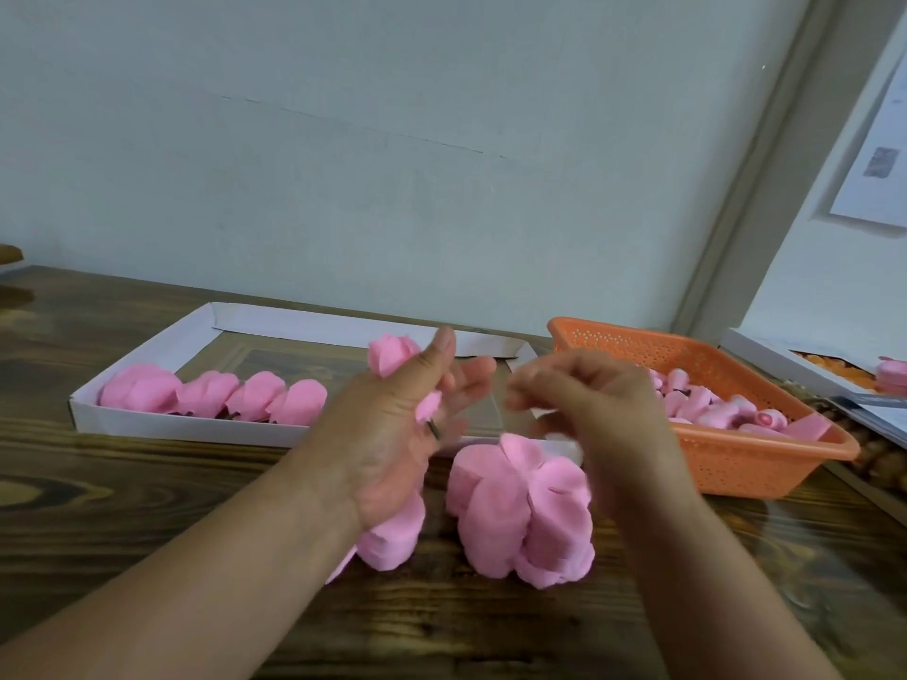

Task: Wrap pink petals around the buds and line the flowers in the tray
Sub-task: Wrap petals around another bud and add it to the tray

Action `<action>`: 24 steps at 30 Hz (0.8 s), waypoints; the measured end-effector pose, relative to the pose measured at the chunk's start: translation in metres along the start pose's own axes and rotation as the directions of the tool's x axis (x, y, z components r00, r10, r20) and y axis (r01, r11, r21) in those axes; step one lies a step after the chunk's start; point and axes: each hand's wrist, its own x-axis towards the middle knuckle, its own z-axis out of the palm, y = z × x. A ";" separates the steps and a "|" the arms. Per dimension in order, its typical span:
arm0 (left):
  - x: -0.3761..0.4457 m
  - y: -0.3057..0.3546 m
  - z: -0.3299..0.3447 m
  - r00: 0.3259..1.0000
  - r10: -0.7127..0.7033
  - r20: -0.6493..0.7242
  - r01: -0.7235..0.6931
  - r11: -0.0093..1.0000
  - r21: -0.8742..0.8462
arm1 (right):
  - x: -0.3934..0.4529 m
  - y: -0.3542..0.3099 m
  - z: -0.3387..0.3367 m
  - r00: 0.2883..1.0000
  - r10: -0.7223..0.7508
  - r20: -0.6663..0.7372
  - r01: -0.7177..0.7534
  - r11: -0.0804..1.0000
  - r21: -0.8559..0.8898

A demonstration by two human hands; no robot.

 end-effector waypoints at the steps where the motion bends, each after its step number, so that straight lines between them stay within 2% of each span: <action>1: -0.015 0.008 -0.021 0.999 0.049 -0.017 -0.050 0.998 -0.046 | 0.007 0.001 -0.012 0.995 -0.001 -0.100 -0.003 0.999 -0.046; 3: -0.019 0.009 -0.053 0.992 0.101 -0.076 -0.107 0.991 -0.085 | 0.015 0.008 -0.029 0.979 0.022 -0.202 -0.044 0.994 -0.103; 4: -0.019 0.010 -0.060 0.989 0.087 -0.119 -0.091 0.995 -0.029 | 0.017 0.012 -0.033 0.978 0.034 -0.208 -0.064 0.988 -0.140; 6: -0.020 0.005 -0.052 0.987 0.130 -0.092 -0.127 0.991 0.036 | 0.018 0.020 -0.036 0.983 0.036 -0.179 -0.077 0.970 -0.230; 9: -0.021 0.009 -0.054 0.993 0.106 -0.047 -0.104 0.993 0.051 | 0.022 0.024 -0.033 0.994 0.016 -0.106 -0.060 0.904 -0.424; 13: -0.022 0.010 -0.054 0.997 0.075 0.022 -0.076 0.996 0.056 | 0.024 0.031 -0.024 0.990 0.080 0.112 0.023 0.703 -0.711; 16: -0.023 0.009 -0.055 0.994 0.057 0.092 -0.061 0.997 0.042 | 0.027 0.036 -0.016 0.941 0.246 0.233 0.066 0.543 -0.837; 18: -0.023 0.009 -0.054 0.992 0.072 0.103 -0.076 0.996 0.037 | 0.031 0.038 -0.012 0.917 0.274 0.290 0.148 0.442 -0.885; 19: -0.023 0.009 -0.053 0.993 0.074 0.093 -0.078 0.996 0.039 | 0.031 0.039 -0.011 0.920 0.260 0.294 0.163 0.428 -0.889; 24: -0.023 0.009 -0.055 0.994 0.076 0.075 -0.078 0.997 0.015 | 0.030 0.041 -0.012 0.973 0.127 0.191 0.101 0.508 -0.855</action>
